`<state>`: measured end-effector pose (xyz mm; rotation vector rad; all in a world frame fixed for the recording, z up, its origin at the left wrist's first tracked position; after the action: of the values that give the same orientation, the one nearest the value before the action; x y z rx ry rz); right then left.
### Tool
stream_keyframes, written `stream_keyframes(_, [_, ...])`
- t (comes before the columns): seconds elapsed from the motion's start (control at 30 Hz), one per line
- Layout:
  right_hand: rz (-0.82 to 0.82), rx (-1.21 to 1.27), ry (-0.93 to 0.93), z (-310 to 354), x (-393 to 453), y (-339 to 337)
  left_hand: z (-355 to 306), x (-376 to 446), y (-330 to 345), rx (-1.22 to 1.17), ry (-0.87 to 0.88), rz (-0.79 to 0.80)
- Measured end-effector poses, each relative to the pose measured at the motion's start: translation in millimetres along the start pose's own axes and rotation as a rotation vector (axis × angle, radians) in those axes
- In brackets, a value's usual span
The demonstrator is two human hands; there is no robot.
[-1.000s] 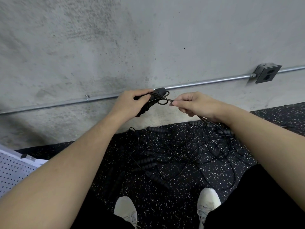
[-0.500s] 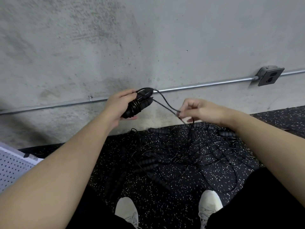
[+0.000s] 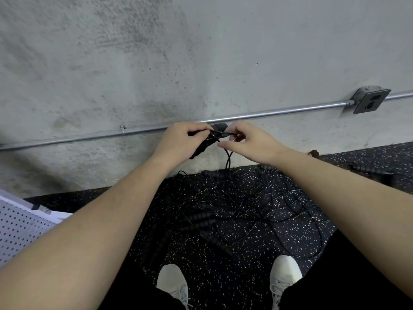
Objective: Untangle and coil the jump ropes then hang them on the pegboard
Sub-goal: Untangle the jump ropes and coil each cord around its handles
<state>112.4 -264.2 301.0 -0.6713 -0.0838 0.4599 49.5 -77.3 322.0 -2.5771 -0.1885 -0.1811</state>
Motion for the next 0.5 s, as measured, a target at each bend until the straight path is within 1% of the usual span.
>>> stream_keyframes(0.1, [-0.081,-0.071,-0.002,1.3,5.8,4.0,0.1,1.2,2.3,0.040,0.013,-0.008])
stream_keyframes(0.17, [-0.093,-0.008,0.013,1.7,7.5,5.9,1.9,2.5,4.8,0.026,0.006,-0.019])
stream_keyframes(0.23, [-0.046,0.009,0.025,3.9,6.7,11.1,3.1,4.2,8.0,-0.020,0.004,-0.037])
stream_keyframes(0.3, [0.022,-0.088,0.037,8.0,3.4,17.2,3.8,5.6,10.6,-0.047,0.004,-0.062])
stream_keyframes(0.37, [0.055,-0.106,0.070,11.7,0.1,20.7,3.4,6.0,12.7,-0.072,0.005,-0.088])
stream_keyframes(0.5, [0.106,0.088,0.131,18.8,-4.0,19.7,-1.2,5.8,13.5,-0.175,-0.016,-0.175])
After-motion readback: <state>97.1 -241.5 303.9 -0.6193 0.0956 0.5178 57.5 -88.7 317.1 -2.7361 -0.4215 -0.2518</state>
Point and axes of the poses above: each hand's wrist, its own x-axis towards the middle knuckle, its own y-axis out of the palm, z = x × y, the point moved 2 cm from there along x, towards the middle knuckle, and after that the axes turned 8 degrees about y, right-handed, at the moved point
